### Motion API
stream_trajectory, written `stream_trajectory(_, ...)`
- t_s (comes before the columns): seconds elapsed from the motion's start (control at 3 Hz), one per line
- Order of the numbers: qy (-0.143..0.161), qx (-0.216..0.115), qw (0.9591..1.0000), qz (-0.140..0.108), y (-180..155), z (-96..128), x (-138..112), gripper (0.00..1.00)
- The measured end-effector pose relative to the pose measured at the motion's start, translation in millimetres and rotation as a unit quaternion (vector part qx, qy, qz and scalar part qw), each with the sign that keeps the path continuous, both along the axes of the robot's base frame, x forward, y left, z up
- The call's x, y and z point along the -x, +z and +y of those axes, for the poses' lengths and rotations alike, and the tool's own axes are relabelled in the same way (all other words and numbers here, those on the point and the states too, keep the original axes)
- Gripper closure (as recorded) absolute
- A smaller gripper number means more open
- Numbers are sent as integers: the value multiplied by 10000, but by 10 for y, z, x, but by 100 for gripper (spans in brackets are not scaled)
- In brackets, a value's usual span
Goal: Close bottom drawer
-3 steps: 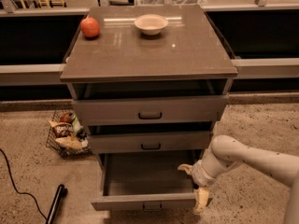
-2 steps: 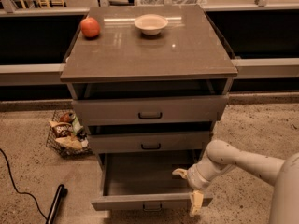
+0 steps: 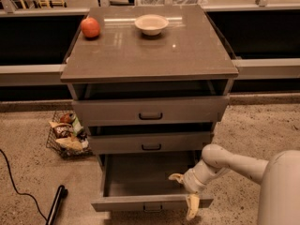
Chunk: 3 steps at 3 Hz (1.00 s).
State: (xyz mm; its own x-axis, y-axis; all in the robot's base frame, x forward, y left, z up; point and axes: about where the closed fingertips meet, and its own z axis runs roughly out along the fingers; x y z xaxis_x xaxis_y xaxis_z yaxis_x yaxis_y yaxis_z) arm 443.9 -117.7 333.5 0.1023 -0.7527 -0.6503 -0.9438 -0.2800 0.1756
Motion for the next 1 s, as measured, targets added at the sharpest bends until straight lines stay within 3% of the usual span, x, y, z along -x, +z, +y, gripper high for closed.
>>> stream_trajectory(0.33,13,-88,9999,127,-194,-19,10,0)
stream_trajectory(1.0,-81,-171,9997,147,-1020,-167,83,41)
